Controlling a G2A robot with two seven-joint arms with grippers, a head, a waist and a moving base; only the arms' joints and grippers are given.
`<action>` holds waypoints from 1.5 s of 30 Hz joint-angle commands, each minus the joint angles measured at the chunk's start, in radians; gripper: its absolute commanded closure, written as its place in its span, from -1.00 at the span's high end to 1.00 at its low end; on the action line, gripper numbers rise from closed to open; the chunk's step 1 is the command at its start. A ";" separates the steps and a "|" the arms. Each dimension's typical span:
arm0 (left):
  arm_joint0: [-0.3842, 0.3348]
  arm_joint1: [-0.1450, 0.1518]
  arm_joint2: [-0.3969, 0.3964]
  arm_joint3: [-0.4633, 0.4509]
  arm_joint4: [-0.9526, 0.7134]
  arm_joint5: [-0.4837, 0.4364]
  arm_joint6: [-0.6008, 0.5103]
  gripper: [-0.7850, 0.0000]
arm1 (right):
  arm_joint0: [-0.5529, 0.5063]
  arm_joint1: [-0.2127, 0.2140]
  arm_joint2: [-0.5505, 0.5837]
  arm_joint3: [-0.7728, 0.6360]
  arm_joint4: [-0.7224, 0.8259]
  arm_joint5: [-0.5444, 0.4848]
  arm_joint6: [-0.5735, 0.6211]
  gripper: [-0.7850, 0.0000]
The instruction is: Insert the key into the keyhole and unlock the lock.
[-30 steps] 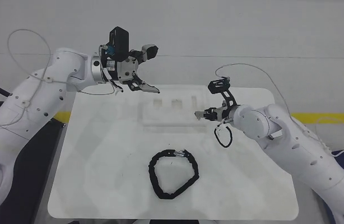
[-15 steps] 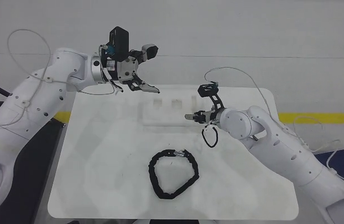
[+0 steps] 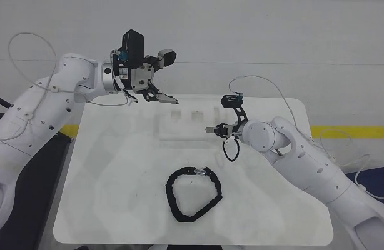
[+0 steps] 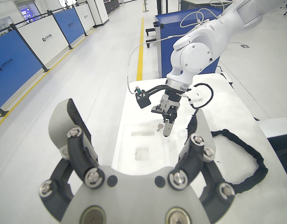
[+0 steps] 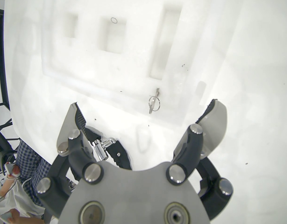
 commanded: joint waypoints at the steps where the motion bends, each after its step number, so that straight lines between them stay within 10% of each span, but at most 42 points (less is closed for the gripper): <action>1: 0.000 0.000 0.000 0.000 0.000 0.000 0.000 1.00 | 0.000 0.000 0.000 0.000 0.000 0.000 0.000 1.00; 28: 0.000 0.000 0.000 0.000 0.000 0.000 0.000 1.00 | 0.030 -0.049 0.000 -0.005 0.003 0.027 0.094 1.00; 45: 0.000 0.000 0.000 0.000 0.000 0.000 0.000 1.00 | 0.048 -0.089 -0.028 0.052 -0.131 0.083 0.169 0.12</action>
